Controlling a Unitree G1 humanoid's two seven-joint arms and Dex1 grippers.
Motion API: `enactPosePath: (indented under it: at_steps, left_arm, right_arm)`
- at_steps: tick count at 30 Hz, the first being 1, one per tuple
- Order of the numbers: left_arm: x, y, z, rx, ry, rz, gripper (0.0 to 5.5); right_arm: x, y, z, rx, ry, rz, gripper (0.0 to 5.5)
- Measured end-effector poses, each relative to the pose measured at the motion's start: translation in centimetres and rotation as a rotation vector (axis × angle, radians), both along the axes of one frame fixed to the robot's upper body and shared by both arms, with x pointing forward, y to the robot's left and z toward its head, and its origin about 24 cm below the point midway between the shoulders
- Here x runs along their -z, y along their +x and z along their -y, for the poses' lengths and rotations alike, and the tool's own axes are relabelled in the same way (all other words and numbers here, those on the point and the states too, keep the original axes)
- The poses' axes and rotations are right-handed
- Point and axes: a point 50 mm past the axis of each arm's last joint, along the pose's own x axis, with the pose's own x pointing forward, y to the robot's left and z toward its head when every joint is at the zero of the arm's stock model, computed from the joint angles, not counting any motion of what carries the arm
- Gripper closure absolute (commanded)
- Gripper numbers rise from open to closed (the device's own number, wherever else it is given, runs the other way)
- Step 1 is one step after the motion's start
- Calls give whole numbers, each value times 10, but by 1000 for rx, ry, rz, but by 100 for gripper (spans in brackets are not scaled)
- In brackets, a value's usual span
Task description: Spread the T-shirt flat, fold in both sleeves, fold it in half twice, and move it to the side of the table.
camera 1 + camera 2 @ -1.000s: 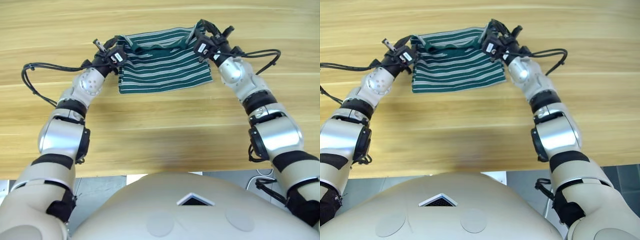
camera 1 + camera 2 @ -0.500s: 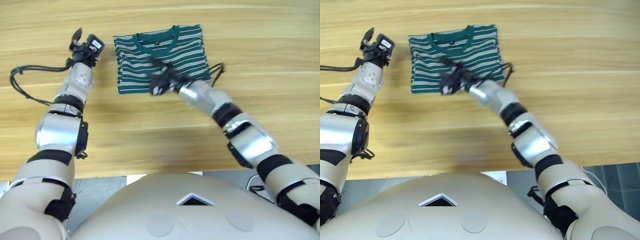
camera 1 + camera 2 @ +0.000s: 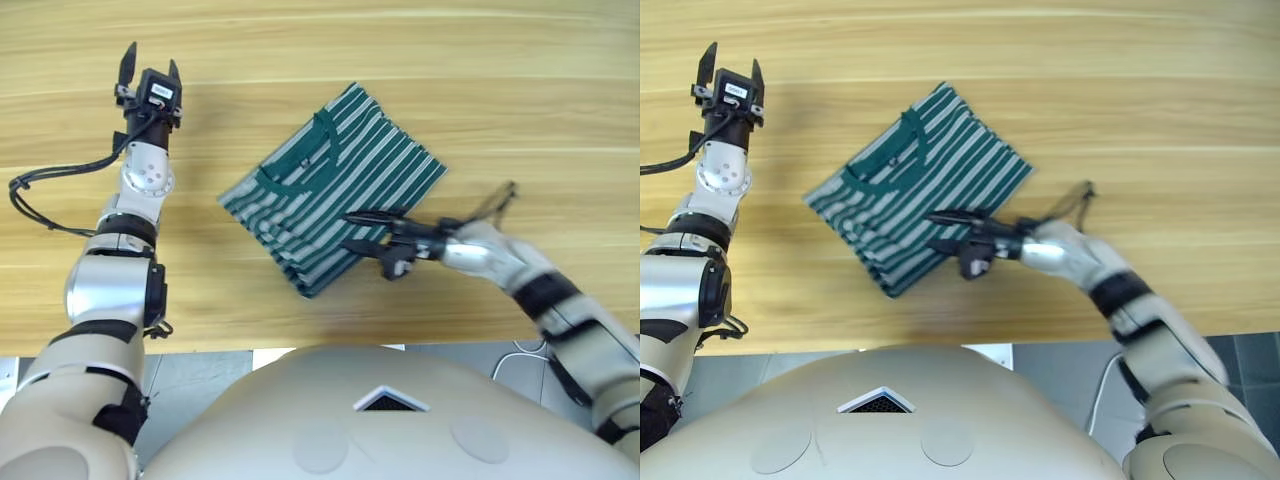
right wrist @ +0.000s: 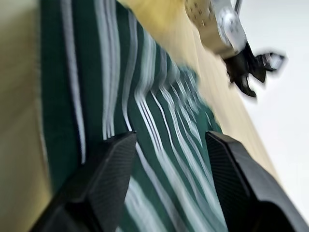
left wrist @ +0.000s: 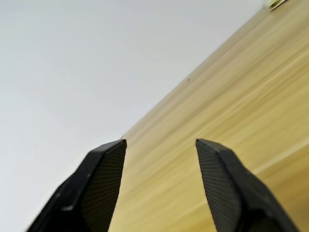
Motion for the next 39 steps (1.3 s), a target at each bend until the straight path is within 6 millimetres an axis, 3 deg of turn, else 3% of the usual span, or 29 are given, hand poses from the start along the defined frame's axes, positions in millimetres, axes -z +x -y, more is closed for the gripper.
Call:
enactPosePath:
  at_steps: [3,5,8,10,12,18,21,24,27,31,34,39]
  left_arm:
    - [-5,2,7,69,26,18,283]
    - [-9,3,18,157,52,35,283]
    - [-13,1,48,395,82,56,283]
    - [-13,-6,71,598,124,55,283]
    - [-7,-29,111,958,173,44,283]
    - [39,-91,172,1515,232,-190,283]
    - [43,-92,174,1538,242,-248,283]
    - [44,-77,167,1437,260,-295,283]
    - [43,-68,143,1309,253,-312,283]
    - [46,-78,107,1217,240,-323,283]
    - [46,-90,91,1187,228,-319,283]
    - [45,-104,90,1183,201,-302,283]
  right_arm:
    - [-14,-20,77,326,-141,0,285]
    - [-37,-13,103,479,-165,57,285]
    - [-66,3,71,443,105,134,285]
    - [-79,13,64,468,278,144,285]
    - [-91,25,57,535,532,122,285]
    - [-74,40,57,629,509,87,285]
    - [-70,44,60,638,448,90,285]
    - [-55,38,52,570,331,42,285]
    - [-41,26,48,520,264,-5,285]
    - [-40,24,48,496,224,-16,285]
    - [-35,21,44,458,167,-28,285]
    - [-27,16,34,371,87,-59,285]
